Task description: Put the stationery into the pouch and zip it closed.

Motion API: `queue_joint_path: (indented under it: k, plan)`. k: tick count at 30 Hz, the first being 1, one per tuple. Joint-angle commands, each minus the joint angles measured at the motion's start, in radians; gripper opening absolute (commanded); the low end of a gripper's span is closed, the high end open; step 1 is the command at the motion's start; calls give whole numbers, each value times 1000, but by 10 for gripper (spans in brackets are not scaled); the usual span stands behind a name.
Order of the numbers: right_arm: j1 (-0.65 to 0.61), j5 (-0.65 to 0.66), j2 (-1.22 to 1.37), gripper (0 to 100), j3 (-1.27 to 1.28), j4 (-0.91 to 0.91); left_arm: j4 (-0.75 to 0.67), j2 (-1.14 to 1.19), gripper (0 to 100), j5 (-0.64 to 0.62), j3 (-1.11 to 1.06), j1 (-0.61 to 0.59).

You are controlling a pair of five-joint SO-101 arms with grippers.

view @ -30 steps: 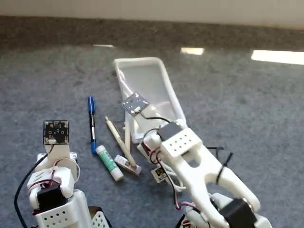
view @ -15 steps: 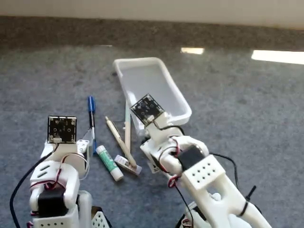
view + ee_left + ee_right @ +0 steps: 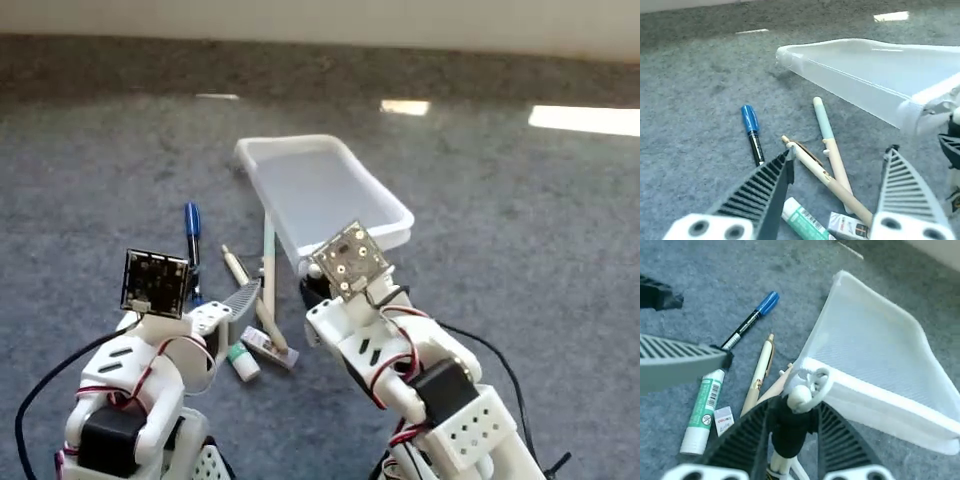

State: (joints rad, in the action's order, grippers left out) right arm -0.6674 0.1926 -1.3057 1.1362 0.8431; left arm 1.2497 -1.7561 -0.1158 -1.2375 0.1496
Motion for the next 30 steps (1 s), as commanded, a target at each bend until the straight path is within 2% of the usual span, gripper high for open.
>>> queue_joint_path:
  k: [1,6,11,18,24,30]
  plan:
    - [5,49,-53,6,-15,31,5,-4,266,-52,51,51]
    - [4,112,-94,6,-19,117,0,-4,266,-61,48,53]
    - [-68,170,-130,6,-21,174,6,-4,266,-63,48,54]
    - [-91,173,-174,6,-21,197,49,-4,266,-89,68,168]
    - [-99,169,-220,6,-22,236,49,-4,266,-91,59,179]
    - [-179,169,-234,6,-22,265,48,-4,266,-91,39,179]
